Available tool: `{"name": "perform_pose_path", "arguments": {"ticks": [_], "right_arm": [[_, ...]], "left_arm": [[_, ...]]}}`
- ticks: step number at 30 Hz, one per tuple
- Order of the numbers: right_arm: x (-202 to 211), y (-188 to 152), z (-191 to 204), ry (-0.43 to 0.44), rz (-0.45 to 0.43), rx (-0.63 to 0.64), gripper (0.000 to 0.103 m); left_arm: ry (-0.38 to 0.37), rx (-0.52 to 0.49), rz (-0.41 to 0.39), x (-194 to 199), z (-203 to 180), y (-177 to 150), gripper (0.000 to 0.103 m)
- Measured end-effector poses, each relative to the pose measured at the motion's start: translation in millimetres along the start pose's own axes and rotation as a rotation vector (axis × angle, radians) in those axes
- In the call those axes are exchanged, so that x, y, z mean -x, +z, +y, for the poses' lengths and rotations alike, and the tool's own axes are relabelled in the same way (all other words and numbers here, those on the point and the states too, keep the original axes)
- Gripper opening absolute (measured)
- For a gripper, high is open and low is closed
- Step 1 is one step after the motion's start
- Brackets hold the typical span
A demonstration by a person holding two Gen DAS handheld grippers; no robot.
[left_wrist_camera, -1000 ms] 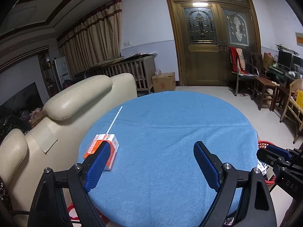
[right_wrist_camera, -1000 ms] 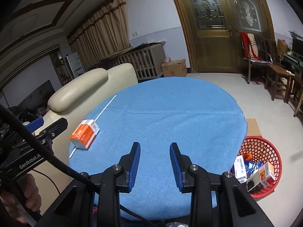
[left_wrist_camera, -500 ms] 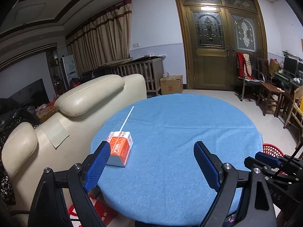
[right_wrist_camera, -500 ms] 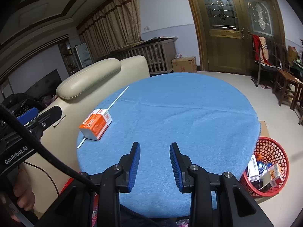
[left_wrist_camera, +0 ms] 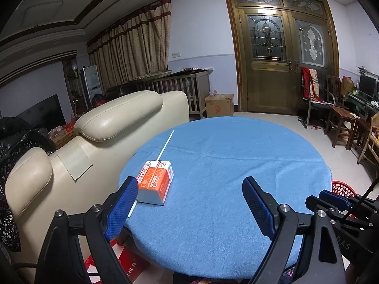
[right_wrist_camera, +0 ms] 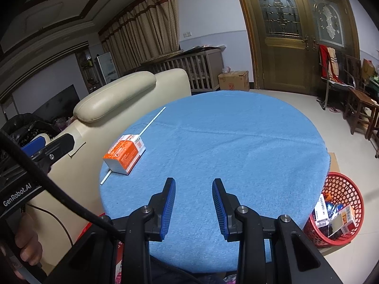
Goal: Collect trash
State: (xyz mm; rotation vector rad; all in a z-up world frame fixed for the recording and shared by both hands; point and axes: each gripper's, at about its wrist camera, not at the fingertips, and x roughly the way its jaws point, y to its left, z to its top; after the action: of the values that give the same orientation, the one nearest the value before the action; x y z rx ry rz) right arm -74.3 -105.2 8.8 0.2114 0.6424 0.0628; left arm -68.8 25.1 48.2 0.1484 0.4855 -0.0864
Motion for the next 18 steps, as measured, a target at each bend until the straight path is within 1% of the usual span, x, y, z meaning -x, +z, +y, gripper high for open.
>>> {"name": "perform_pose_path", "arguments": {"ticks": [11,18], "right_arm": [[2.9,-2.8,3.6,-0.010,-0.016,0.003,0.036],[3.9,-3.5,5.9,-0.013,-0.019,0.007,0.036]], "left_arm": [[0.012,0.001,-0.005,2.3,1.3,-1.4,0.090],[0.012,0.003,0.006,0.6,2.5,-3.2,0.090]]}}
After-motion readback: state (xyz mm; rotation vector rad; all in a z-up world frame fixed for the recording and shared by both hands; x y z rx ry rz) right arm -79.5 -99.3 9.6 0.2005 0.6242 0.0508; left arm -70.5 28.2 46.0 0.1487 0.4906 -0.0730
